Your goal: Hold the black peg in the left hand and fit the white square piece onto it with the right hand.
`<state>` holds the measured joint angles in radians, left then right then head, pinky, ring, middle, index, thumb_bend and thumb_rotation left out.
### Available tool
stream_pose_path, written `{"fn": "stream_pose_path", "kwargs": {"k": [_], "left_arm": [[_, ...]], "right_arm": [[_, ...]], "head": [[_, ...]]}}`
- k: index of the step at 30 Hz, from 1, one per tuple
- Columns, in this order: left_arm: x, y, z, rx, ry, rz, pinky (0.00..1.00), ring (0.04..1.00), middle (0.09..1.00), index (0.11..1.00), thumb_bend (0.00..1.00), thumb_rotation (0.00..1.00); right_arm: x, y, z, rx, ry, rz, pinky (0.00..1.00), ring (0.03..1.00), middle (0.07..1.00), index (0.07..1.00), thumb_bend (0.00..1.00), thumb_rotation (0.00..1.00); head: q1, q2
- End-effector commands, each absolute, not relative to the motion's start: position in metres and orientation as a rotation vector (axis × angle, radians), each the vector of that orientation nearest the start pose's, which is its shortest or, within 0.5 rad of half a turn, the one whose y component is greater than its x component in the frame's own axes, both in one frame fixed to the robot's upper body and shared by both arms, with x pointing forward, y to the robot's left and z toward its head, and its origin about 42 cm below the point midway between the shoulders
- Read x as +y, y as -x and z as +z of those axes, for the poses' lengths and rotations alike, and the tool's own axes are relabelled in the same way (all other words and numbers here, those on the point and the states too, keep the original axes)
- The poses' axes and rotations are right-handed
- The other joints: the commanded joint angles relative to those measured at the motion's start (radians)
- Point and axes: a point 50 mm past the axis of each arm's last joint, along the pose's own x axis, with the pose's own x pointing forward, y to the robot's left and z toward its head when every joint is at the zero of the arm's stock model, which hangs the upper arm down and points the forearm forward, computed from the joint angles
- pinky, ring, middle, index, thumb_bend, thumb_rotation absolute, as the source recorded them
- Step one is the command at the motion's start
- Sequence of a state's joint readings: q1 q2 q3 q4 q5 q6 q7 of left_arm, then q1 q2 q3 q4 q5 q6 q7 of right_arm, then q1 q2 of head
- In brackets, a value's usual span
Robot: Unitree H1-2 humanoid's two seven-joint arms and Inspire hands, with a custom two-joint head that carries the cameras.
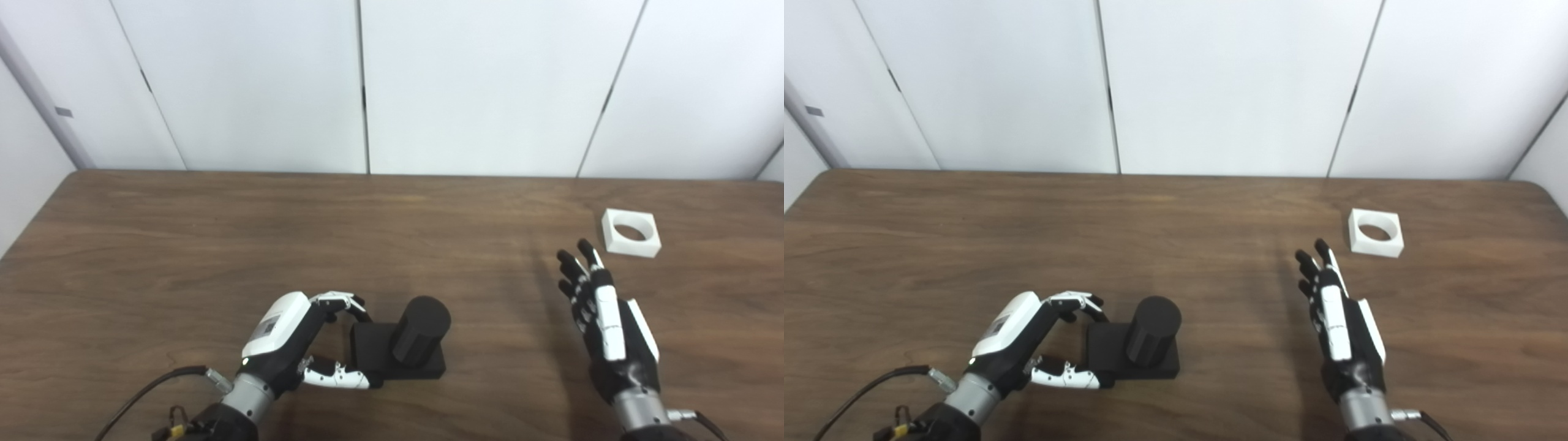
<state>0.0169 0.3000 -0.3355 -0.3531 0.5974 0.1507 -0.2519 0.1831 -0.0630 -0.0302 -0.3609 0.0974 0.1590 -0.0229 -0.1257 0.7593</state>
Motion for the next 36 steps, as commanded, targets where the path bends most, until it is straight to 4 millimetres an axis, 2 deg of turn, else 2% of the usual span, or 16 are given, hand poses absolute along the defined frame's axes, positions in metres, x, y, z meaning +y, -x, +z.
{"fn": "stream_pose_path", "kwargs": {"k": [1,5,7,15,19,23,36], "left_arm": [[0.192,-0.247,0.155,-0.161,-0.876,-0.528,0.74,0.854,0.813,0.490,0.50,0.05],[0.193,-0.242,0.148,-0.129,-0.905,-0.556,0.95,0.904,0.831,0.489,0.50,0.05],[0.193,-0.241,0.146,-0.124,-0.957,-0.567,0.99,0.913,0.829,0.488,0.51,0.05],[0.186,-0.230,0.140,-0.147,-1.101,-0.616,1.00,0.914,0.820,0.489,0.51,0.05],[0.180,-0.223,0.133,-0.144,-1.133,-0.605,0.99,0.921,0.836,0.489,0.51,0.05],[0.176,-0.218,0.125,-0.133,-1.172,-0.591,1.00,0.938,0.854,0.488,0.51,0.05],[0.165,-0.211,0.122,-0.100,-1.218,-0.513,1.00,0.935,0.847,0.488,0.51,0.05]], "right_arm": [[-0.236,-0.187,0.131,0.027,-0.063,-0.105,0.97,0.965,0.928,1.000,0.55,1.00],[-0.235,-0.187,0.133,0.024,-0.053,-0.101,0.96,0.964,0.929,1.000,0.55,1.00],[-0.234,-0.187,0.135,0.022,-0.048,-0.100,0.96,0.965,0.930,1.000,0.55,1.00],[-0.233,-0.189,0.138,0.020,-0.042,-0.104,0.96,0.957,0.922,1.000,0.57,1.00],[-0.232,-0.189,0.139,0.016,-0.040,-0.099,0.96,0.959,0.923,1.000,0.57,1.00],[-0.232,-0.189,0.141,0.019,-0.039,-0.095,0.99,0.966,0.926,1.000,0.58,1.00],[-0.231,-0.191,0.143,0.012,-0.041,-0.099,0.97,0.960,0.919,1.000,0.57,1.00]], "head": [[0.000,0.000],[-0.012,0.015],[-0.020,0.025],[-0.027,0.041],[-0.031,0.047],[-0.035,0.052],[-0.037,0.061]]}}
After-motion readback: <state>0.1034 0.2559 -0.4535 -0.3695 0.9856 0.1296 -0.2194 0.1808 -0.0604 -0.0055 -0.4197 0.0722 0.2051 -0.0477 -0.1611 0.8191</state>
